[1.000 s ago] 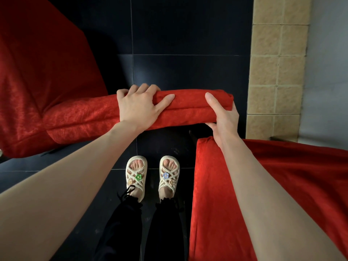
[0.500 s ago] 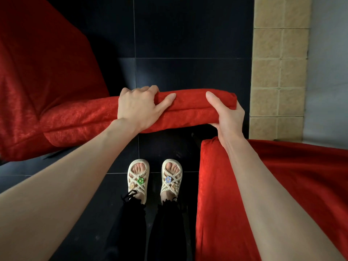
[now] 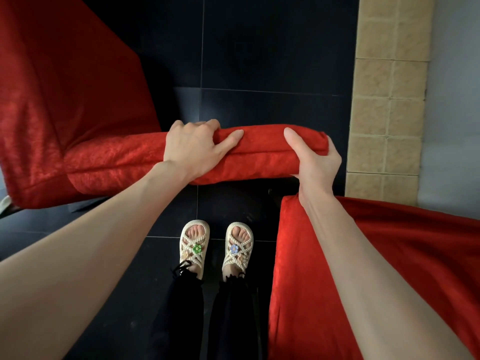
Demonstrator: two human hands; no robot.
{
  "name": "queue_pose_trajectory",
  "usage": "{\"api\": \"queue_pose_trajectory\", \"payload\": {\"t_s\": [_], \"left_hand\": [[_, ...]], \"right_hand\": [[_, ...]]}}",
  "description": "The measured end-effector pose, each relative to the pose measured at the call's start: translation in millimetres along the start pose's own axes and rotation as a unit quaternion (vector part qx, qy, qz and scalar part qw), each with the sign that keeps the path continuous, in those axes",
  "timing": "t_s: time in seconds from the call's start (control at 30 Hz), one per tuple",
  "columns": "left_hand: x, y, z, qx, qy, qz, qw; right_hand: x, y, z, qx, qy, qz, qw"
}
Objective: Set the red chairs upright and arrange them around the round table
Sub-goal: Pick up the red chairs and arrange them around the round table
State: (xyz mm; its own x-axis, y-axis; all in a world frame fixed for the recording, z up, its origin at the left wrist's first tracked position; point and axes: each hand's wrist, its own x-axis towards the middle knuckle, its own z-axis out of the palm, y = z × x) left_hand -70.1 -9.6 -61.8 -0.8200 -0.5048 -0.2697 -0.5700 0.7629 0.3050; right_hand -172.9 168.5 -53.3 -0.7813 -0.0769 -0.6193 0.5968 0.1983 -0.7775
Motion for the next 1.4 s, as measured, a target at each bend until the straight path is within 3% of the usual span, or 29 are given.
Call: {"api": "queue_pose_trajectory", "payload": {"t_s": [0.47, 0.73, 1.4], "left_hand": [[-23, -11, -83, -0.077, 0.068, -0.028, 0.994], [-66, -51, -162, -0.151, 0.111, -0.041, 0.981], [-204, -175, -282, -0.243, 0.123, -0.01, 0.962]], "right_hand": [[-66, -83, 35, -0.08, 0.005, -0.082, 0.993], [-157, -134, 82, -0.121, 0.009, -0.156, 0.98], [-392, -144, 188, -0.183, 0.042, -0.275, 0.943]]}}
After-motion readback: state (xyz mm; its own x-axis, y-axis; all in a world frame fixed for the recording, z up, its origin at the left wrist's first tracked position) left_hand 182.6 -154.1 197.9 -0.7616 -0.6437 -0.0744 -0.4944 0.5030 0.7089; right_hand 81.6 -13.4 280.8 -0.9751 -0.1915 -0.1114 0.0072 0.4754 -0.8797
